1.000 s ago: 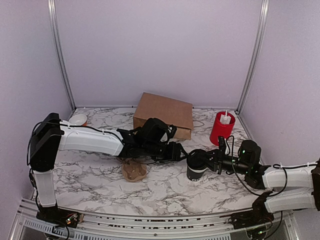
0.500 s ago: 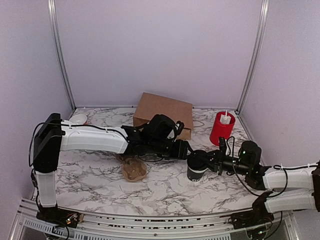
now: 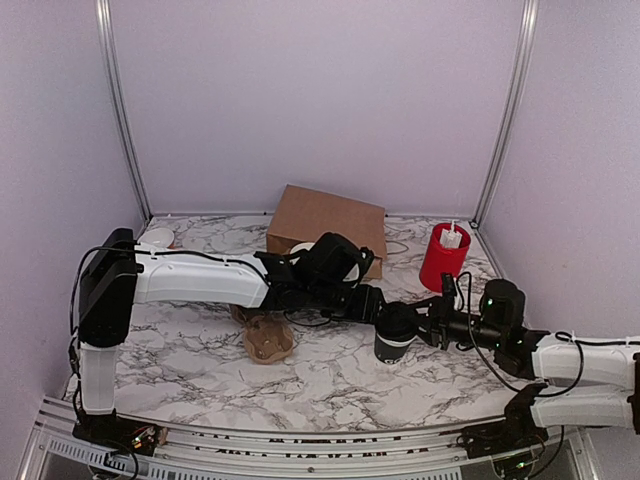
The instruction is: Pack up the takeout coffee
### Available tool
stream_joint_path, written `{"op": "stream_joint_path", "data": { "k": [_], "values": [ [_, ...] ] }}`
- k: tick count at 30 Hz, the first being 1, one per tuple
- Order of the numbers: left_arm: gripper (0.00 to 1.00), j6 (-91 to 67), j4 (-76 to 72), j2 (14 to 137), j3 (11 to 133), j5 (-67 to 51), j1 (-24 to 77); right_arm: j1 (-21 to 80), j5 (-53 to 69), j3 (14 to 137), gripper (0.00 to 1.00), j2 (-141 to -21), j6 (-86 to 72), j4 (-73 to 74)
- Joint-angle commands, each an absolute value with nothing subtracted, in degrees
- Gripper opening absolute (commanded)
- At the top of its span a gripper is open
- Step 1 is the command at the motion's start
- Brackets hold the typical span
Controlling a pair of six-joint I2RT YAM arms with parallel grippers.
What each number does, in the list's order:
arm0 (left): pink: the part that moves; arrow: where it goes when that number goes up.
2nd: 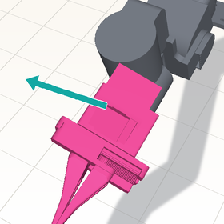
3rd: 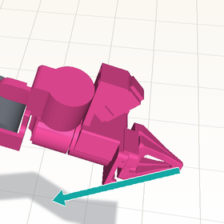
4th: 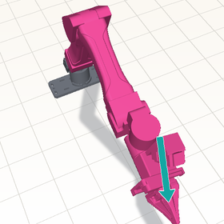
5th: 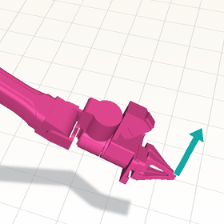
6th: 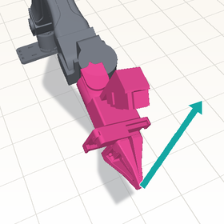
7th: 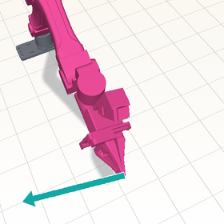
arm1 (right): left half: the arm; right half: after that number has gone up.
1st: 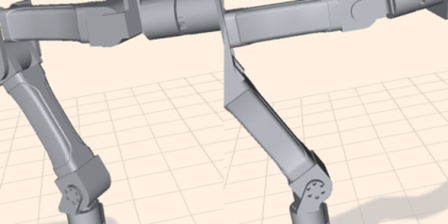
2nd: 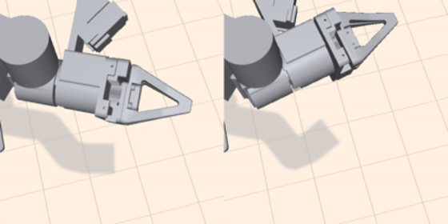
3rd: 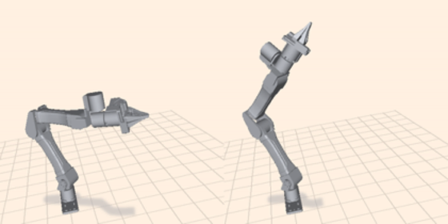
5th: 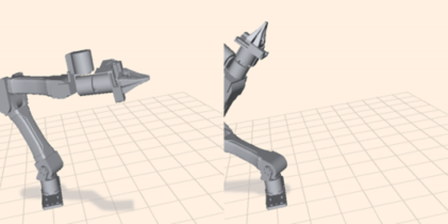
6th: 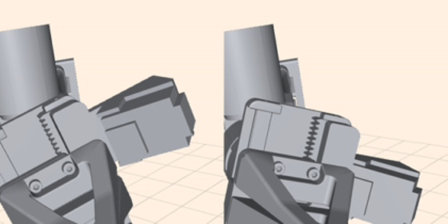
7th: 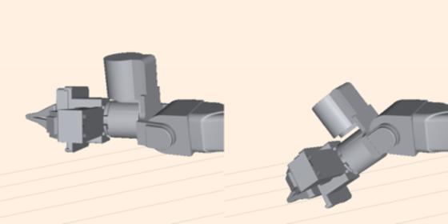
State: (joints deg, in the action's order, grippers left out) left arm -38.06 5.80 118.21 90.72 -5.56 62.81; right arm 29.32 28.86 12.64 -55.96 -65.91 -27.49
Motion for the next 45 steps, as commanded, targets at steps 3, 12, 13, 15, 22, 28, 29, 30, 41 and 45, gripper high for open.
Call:
{"op": "stream_joint_path", "data": {
  "k": [3,12,13,15,22,28,29,30,41,45],
  "values": [
    [0.62,-36.9,10.4,120.1,91.8,-3.6,63.1,29.0,26.5,15.9,0.45,-53.0,-62.0,-19.4],
    [0.62,-36.8,10.8,120.3,91.7,-3.1,63.2,28.9,23.0,18.3,0.47,-49.0,-58.1,-10.5],
    [0.62,-36.8,10.8,120.3,91.7,-3.2,63.3,28.9,22.7,18.4,0.47,-48.6,-57.8,-9.7],
    [0.62,-36.8,10.8,120.3,91.8,-3.1,63.3,28.9,22.0,18.7,0.47,-47.9,-57.1,-7.9],
    [0.62,-36.7,10.9,120.6,92.6,-3.2,63.6,28.9,18.7,20.5,0.47,-45.5,-53.9,-0.9],
    [0.62,-36.5,11.2,121.1,93.8,-3.3,64.1,28.9,16.6,21.5,0.47,-44.6,-51.9,3.1],
    [0.62,-36.5,11.2,121.2,94.0,-3.3,64.2,29.0,16.3,21.6,0.47,-44.6,-51.5,3.6],
    [0.62,-36.5,11.3,121.3,94.2,-3.3,64.2,29.0,16.1,21.7,0.46,-44.7,-51.2,4.1],
    [0.62,-36.6,11.7,121.8,94.6,-3.2,64.3,28.9,16.6,20.1,0.34,-47.4,-49.9,2.7],
    [0.62,-36.6,11.8,121.9,94.7,-3.0,64.3,28.9,16.5,19.8,0.3,-47.4,-49.6,3.7]
  ]
}}
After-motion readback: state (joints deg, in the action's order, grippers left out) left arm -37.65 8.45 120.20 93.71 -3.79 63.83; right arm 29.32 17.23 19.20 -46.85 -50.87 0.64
